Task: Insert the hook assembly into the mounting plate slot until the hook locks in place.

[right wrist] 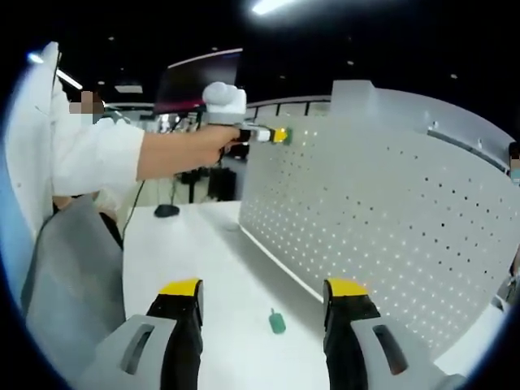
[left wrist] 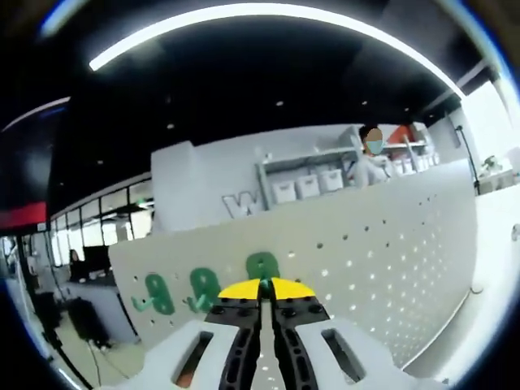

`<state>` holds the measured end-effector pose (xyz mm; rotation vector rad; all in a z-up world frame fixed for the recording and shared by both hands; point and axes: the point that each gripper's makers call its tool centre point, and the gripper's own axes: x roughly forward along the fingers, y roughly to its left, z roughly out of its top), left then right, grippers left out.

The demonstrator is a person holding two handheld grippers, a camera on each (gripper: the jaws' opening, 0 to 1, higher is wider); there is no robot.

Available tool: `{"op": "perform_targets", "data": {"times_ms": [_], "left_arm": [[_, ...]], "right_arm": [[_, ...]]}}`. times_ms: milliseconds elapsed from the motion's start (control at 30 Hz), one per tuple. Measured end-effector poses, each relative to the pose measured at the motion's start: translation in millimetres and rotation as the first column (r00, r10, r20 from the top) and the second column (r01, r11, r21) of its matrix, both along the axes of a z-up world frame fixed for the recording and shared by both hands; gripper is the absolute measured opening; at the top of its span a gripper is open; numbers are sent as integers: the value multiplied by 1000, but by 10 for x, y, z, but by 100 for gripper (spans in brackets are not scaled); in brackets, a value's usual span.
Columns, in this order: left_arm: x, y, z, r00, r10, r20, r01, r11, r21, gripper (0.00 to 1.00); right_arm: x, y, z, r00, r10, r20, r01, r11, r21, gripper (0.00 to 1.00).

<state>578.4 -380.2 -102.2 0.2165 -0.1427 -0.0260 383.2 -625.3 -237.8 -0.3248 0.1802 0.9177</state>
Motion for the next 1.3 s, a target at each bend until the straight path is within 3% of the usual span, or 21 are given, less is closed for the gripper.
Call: {"op": "perform_targets", "data": {"times_ms": [133, 333, 600, 867, 1300], "left_arm": [[-16, -6, 29, 1000, 13, 10, -14, 999, 34, 2], [-7, -1, -6, 1000, 15, 7, -15, 1000, 15, 2], [27, 0, -32, 1000, 23, 7, -23, 998, 50, 3], [27, 13, -109, 999, 12, -35, -11, 999, 31, 3], [-73, 50, -139, 998, -7, -55, 7, 1000, -15, 18]], "right_arm": [[5, -2, 1, 1000, -1, 1, 1, 1000, 0, 60], [1, 11, 3, 1000, 2, 2, -2, 1000, 0, 60], [8, -26, -19, 1000, -6, -3, 6, 1000, 3, 60], [-1, 2, -2, 1000, 0, 2, 0, 1000, 4, 59], [-10, 23, 35, 1000, 1, 11, -1, 1000, 6, 59]]}}
